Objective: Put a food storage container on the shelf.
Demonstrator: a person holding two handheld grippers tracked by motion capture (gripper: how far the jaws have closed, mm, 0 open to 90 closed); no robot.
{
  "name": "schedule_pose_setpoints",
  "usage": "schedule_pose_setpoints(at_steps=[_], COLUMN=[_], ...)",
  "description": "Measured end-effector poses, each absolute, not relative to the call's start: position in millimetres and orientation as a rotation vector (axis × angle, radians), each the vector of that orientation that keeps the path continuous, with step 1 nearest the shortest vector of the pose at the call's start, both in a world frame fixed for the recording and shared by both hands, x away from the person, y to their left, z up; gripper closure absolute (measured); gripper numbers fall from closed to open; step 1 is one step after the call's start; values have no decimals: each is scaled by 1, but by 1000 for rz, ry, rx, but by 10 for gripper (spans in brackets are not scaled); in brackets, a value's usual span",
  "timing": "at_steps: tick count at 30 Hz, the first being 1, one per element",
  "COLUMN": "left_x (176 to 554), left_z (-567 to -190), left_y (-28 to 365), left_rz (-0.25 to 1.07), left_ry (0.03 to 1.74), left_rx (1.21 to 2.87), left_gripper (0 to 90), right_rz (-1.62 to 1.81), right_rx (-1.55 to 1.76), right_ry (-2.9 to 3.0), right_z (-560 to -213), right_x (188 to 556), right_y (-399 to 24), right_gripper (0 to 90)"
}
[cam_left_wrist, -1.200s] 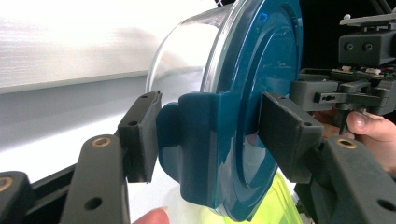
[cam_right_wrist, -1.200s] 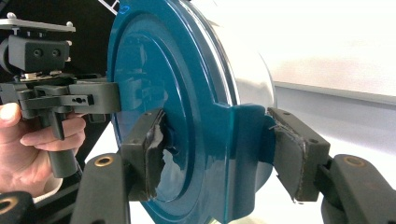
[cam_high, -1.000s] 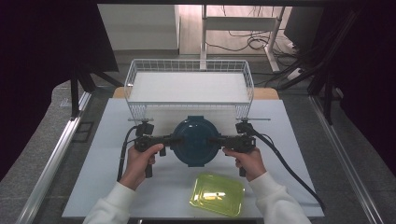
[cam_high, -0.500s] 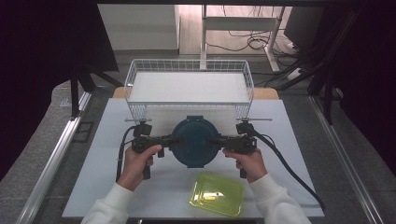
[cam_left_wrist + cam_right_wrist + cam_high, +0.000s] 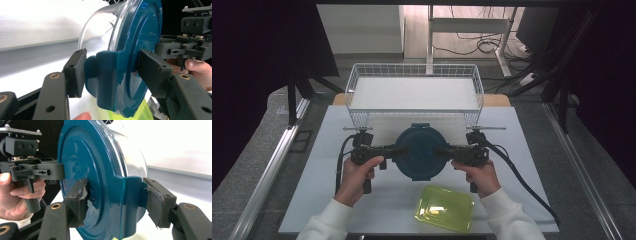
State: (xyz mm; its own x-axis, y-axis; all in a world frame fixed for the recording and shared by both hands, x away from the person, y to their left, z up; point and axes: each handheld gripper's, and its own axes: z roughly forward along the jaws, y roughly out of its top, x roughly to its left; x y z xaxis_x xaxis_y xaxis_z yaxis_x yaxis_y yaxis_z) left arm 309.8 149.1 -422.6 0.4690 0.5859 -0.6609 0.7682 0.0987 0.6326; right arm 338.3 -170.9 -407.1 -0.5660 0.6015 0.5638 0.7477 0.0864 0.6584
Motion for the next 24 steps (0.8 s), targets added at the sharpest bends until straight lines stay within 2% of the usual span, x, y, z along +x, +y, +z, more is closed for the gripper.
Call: schedule_pose_setpoints(at_steps=[24], left_x=[326], left_z=[-385], left_y=[151], left_rz=[-162], left_ry=[1180], left_rx=[1586], left_gripper=[422], right_rz=[-1539], right_rx=[-1360], right_ry=[-2205], right_z=[-373], right_x=[353], right_y=[-170], right_gripper=[391])
